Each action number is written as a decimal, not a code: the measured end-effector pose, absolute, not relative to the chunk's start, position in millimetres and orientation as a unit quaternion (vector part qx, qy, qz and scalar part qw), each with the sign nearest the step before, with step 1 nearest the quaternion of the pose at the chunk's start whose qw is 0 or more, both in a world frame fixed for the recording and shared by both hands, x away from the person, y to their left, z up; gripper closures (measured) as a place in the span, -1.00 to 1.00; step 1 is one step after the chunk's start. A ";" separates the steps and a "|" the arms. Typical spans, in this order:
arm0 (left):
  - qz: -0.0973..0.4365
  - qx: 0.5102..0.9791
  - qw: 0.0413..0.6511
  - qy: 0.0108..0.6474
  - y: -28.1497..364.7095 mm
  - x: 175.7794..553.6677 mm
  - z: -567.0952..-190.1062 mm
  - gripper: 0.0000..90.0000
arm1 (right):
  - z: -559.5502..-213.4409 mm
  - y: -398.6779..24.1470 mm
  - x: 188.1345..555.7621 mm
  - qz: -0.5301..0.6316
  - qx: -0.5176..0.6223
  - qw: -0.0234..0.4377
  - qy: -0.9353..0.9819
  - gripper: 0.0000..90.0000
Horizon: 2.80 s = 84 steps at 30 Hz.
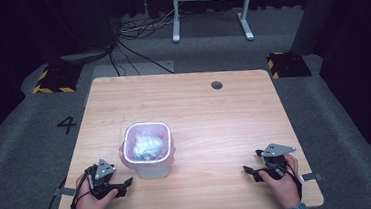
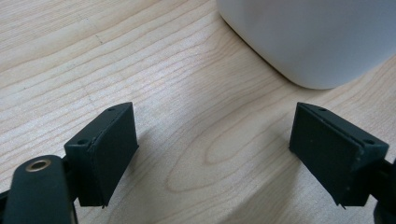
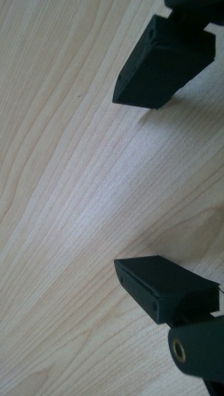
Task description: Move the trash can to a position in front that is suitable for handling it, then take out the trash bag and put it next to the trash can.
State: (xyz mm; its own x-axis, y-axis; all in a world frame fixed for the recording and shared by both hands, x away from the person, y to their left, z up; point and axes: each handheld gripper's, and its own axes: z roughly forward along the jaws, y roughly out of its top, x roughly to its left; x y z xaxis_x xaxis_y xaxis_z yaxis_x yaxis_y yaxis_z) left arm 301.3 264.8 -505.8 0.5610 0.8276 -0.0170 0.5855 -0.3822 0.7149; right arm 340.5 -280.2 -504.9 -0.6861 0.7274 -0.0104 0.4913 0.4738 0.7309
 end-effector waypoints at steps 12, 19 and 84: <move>0.181 0.791 0.373 0.450 272.7 302.7 -492.8 -0.41 | -504.8 -280.3 341.9 0.365 0.358 0.159 0.845 -0.62; 0.206 0.779 0.383 0.451 274.1 307.4 -473.5 -0.34 | -504.8 -280.2 341.9 0.365 0.357 0.160 0.845 -0.62; 0.160 0.833 0.412 0.332 147.4 325.5 -447.8 -0.60 | -476.0 -238.3 320.5 0.394 0.309 0.166 0.850 -0.41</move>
